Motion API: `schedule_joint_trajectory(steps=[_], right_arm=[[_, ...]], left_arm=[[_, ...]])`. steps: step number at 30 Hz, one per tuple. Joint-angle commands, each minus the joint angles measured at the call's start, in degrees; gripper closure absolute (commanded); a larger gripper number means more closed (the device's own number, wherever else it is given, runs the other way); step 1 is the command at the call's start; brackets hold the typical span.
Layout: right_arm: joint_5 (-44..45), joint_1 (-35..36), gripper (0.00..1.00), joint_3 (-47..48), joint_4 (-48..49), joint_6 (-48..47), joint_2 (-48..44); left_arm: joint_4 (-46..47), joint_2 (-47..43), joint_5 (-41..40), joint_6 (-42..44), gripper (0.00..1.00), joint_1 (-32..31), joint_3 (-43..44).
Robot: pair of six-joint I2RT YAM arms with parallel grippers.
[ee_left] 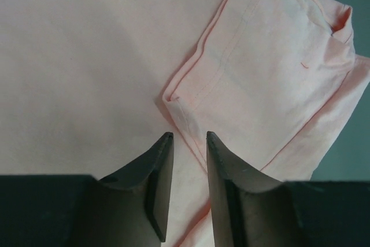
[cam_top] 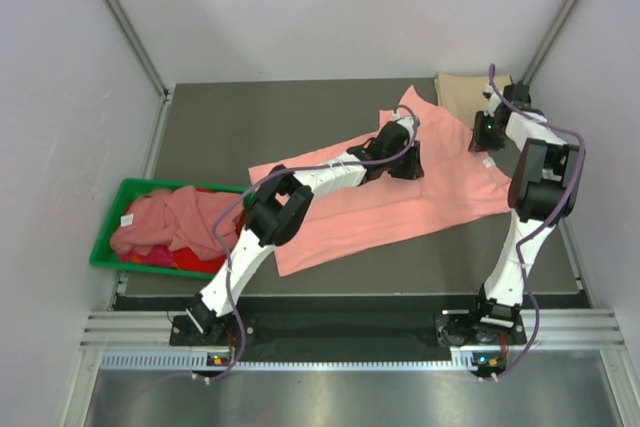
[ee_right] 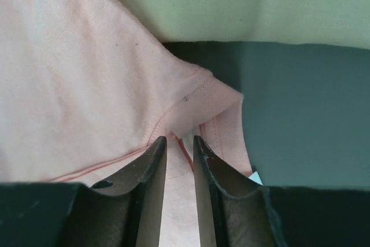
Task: Fold and stack the t-shirts
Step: Fold the tshirt
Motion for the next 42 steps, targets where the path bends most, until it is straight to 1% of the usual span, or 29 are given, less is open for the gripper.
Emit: schedule_joint_trajectory(steps=[1,5,14,16,17,18,21,24,28,31,36,42], right_arm=[[0.2,1.6,0.74,2.1,0.4,-1.4,-3.3],[0.3,2.2,0.73,2.5,-0.3,-2.1,-2.6],[2.4,2.4,0.74,2.3,-0.9,-2.9,-2.1],[2.6,2.5,0.78,2.4,-0.8,-3.1,-2.1],[2.7,2.5,0.81,2.4,-0.8,-3.1,-2.0],[2.8,2.5,0.87,2.6,-0.8,-3.1,-2.1],[3.0,3.2,0.96,2.2,0.4,-3.1,-2.9],[4.3,3.9,1.0,1.7,1.4,-2.7,-4.1],[7.5,4.6,1.0,1.4,1.5,-0.7,-5.2],[9.0,4.6,0.98,1.0,2.4,1.0,-6.2],[10.4,5.1,1.0,1.2,2.8,1.0,-6.8],[11.2,5.5,1.0,1.1,4.0,-0.1,-7.0]], left_arm=[[-0.2,1.0,-1.3,0.2,0.65,0.4,3.2],[-1.0,2.6,0.2,-0.2,0.64,0.4,4.7],[1.1,6.2,5.2,-2.0,0.65,0.4,6.8],[1.5,6.4,5.5,-2.4,0.69,0.4,6.9],[1.5,6.4,5.7,-2.6,0.73,0.4,6.9],[1.5,6.4,5.9,-2.6,0.83,0.4,6.9],[1.3,5.8,6.0,-2.4,1.0,0.5,6.8],[0.9,4.5,5.5,-2.4,1.0,0.5,6.5],[0.2,2.5,4.3,-2.6,1.0,0.4,5.7],[1.4,0.7,4.0,-2.6,1.0,0.5,3.8],[1.7,0.4,3.6,-3.4,1.0,0.5,3.5],[1.6,-1.0,-0.1,-3.7,1.0,0.4,2.8]])
